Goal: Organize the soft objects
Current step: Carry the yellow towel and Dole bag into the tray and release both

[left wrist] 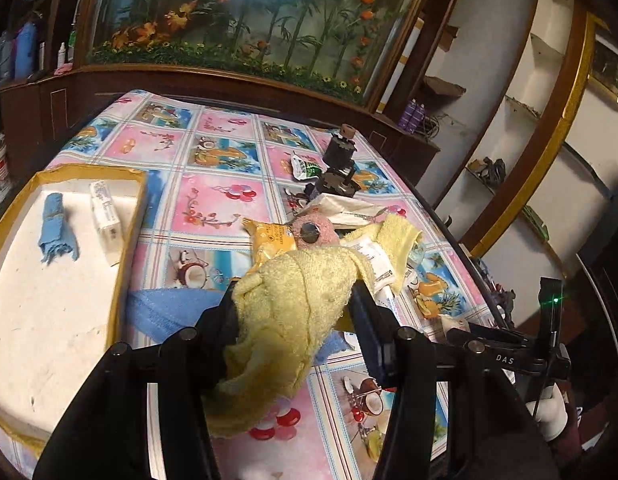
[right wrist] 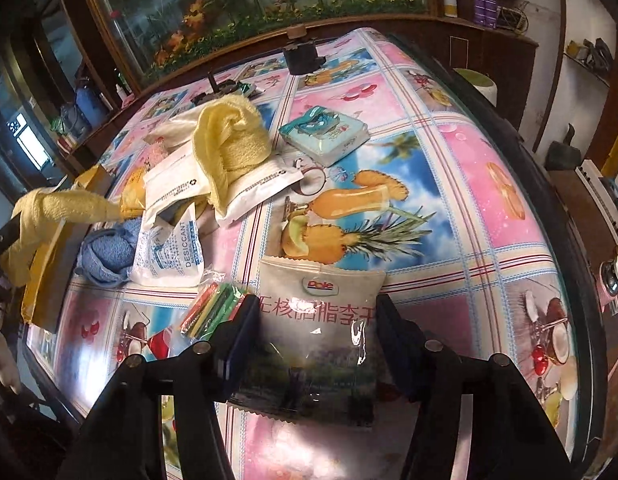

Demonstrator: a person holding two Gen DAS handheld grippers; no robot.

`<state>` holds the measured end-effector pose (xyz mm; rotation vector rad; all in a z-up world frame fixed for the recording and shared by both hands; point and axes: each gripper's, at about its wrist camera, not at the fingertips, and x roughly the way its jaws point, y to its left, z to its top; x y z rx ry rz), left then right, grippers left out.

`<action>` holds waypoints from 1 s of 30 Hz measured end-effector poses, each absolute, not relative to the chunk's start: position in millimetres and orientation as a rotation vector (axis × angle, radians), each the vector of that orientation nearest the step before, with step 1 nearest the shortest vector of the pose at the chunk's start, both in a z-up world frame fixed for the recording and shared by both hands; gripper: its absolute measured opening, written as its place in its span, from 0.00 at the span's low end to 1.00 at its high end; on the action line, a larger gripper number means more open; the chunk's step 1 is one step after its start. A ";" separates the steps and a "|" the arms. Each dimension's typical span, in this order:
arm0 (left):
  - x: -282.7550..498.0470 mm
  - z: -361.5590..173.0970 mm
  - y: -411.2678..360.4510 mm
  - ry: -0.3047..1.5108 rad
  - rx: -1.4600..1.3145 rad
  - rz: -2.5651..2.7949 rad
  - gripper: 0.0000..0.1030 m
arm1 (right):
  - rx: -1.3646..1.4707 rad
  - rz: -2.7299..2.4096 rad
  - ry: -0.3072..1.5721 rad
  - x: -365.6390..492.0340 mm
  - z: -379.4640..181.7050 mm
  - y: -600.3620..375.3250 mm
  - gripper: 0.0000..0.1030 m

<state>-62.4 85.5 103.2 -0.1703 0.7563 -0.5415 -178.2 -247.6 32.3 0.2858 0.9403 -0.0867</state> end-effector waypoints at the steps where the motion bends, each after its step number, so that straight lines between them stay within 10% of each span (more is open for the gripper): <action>1: -64.8 105.1 94.4 0.748 -0.182 -0.528 0.50 | 0.289 -0.086 0.924 -180.6 37.7 -248.8 0.58; 30: 33.6 51.3 258.7 0.884 -0.271 -0.063 0.50 | 0.057 0.617 0.902 -49.8 103.0 59.8 0.58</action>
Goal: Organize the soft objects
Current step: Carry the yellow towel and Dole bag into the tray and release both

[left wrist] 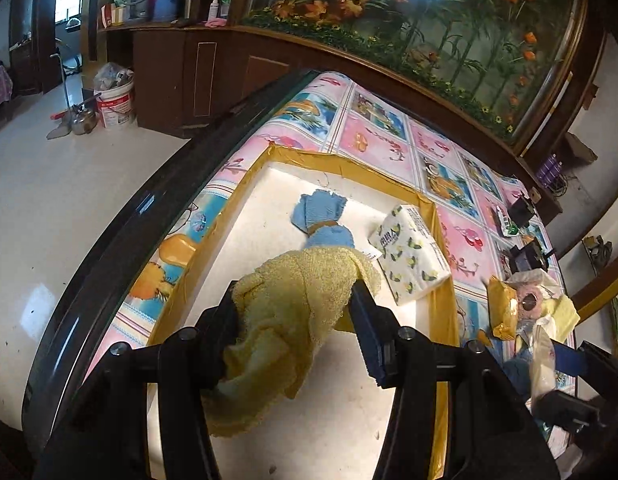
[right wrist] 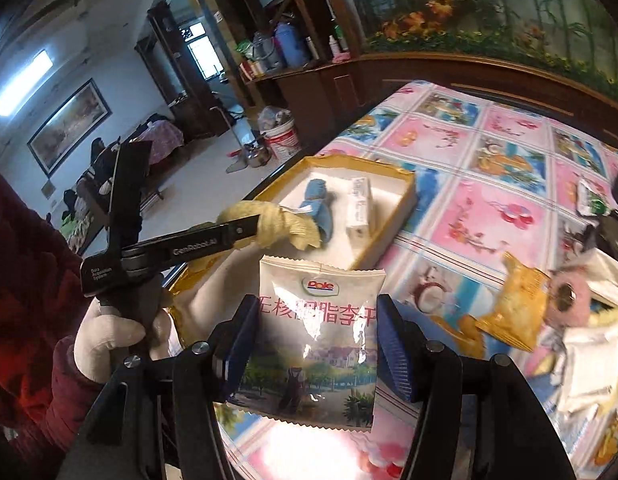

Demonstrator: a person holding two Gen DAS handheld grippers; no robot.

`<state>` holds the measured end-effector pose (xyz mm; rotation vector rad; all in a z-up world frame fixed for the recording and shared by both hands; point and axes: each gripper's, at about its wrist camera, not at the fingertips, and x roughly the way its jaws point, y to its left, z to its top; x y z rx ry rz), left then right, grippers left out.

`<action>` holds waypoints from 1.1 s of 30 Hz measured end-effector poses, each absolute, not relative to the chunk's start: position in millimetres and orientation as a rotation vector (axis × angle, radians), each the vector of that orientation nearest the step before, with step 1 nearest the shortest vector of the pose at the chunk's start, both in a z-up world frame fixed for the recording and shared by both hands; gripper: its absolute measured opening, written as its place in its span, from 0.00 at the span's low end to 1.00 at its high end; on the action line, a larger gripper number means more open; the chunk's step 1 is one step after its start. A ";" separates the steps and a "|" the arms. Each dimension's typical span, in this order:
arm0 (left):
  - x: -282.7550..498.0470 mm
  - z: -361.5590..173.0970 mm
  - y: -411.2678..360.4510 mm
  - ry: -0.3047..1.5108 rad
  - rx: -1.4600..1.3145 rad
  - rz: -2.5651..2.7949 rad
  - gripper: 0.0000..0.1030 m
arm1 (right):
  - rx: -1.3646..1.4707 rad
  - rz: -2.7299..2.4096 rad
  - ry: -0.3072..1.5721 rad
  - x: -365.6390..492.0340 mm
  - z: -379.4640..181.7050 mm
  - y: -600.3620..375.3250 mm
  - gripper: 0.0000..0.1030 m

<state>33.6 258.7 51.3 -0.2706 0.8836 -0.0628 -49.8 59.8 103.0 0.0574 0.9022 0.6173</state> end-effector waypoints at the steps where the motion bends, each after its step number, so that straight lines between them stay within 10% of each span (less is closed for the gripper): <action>1: 37.9 49.8 259.9 0.890 -0.273 -0.060 0.50 | 0.053 0.627 0.912 -42.5 100.3 70.5 0.58; 18: 3.7 86.7 281.9 0.734 -0.272 0.101 0.73 | -0.001 0.612 1.019 44.3 48.6 138.4 0.64; 33: -55.9 124.8 219.6 0.594 -0.035 0.223 0.77 | 0.027 0.497 0.738 -51.4 129.6 30.6 0.85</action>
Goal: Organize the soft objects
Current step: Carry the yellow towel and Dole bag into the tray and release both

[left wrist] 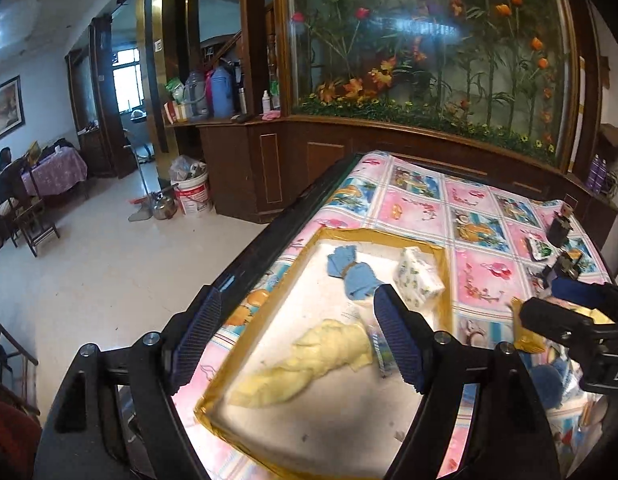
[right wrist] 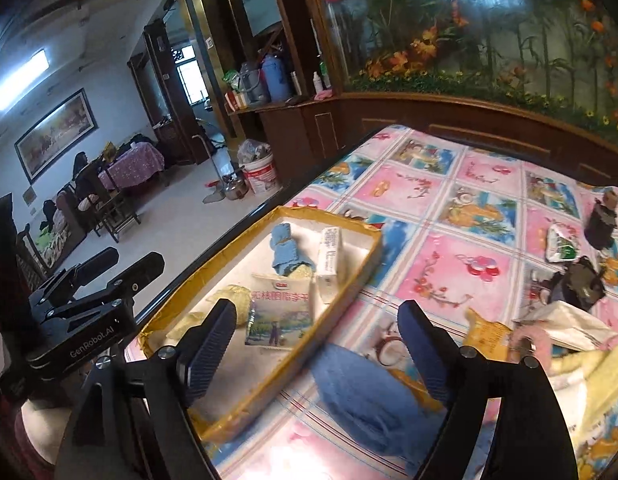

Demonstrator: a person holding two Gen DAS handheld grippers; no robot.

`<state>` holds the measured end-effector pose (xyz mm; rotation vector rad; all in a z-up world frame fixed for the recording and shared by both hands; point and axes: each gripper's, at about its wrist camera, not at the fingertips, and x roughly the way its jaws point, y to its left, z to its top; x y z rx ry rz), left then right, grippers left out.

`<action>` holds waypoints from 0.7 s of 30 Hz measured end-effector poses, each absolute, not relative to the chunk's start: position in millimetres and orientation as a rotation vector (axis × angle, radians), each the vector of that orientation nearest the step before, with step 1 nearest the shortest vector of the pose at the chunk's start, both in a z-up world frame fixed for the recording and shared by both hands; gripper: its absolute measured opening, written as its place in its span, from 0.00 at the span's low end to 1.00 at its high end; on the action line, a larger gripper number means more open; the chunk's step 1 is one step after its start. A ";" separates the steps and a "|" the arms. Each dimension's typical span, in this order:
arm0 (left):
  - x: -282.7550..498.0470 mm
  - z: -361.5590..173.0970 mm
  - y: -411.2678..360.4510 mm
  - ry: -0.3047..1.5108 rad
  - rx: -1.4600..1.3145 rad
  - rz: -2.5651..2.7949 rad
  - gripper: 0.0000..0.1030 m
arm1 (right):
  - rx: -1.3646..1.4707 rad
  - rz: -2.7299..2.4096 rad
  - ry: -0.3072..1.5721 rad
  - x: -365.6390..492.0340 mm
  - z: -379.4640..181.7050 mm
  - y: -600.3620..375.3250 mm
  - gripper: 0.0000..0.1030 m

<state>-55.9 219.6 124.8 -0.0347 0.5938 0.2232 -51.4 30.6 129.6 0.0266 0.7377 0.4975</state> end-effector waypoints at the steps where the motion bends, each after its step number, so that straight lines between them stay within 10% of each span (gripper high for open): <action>1: -58.5 125.8 213.8 0.593 -0.027 0.216 0.77 | 0.024 0.479 0.726 -58.7 130.4 20.0 0.87; 21: -71.4 120.5 110.9 0.634 0.153 0.108 0.77 | 0.225 0.111 0.729 -108.2 97.2 -201.4 0.89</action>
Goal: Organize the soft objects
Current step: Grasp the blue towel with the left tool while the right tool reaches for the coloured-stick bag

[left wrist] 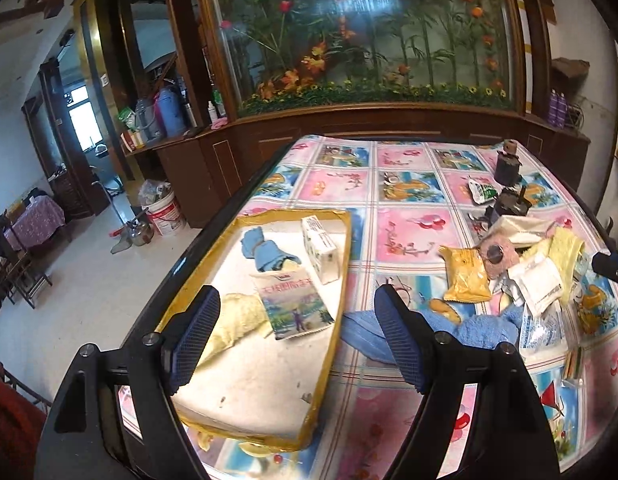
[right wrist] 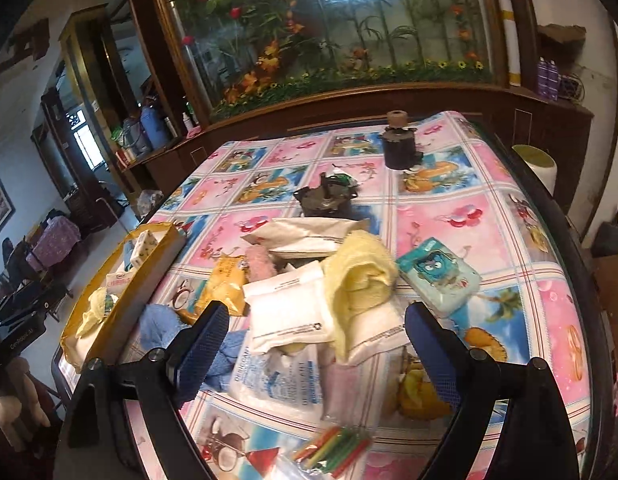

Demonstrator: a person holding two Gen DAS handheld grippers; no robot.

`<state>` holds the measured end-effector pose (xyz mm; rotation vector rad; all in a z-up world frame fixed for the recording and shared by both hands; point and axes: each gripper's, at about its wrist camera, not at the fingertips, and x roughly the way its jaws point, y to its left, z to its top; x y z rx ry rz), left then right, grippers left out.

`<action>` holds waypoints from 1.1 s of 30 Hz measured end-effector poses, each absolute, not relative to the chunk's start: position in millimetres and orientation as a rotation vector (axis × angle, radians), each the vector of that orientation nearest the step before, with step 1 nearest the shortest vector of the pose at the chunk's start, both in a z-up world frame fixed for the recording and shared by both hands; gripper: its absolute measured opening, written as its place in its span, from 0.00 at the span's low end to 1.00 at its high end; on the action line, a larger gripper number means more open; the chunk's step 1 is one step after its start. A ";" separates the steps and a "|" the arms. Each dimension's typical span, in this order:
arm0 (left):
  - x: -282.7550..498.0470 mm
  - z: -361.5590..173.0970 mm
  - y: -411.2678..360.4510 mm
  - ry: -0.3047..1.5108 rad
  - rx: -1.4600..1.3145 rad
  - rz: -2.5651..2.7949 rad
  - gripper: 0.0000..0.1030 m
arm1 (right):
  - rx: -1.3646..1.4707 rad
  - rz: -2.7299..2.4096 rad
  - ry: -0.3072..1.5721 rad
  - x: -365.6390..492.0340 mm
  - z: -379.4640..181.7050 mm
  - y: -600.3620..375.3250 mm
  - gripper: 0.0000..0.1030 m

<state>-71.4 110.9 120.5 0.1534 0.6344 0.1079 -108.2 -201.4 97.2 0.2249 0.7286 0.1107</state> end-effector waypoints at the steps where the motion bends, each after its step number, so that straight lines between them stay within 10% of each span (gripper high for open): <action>1: -69.8 118.7 108.4 0.641 0.157 0.105 0.77 | 0.236 0.104 0.731 -108.0 94.4 -207.5 0.89; 33: -8.4 19.5 -5.2 0.982 0.069 -0.335 0.77 | 0.416 -0.014 0.718 -72.4 48.7 -295.1 0.89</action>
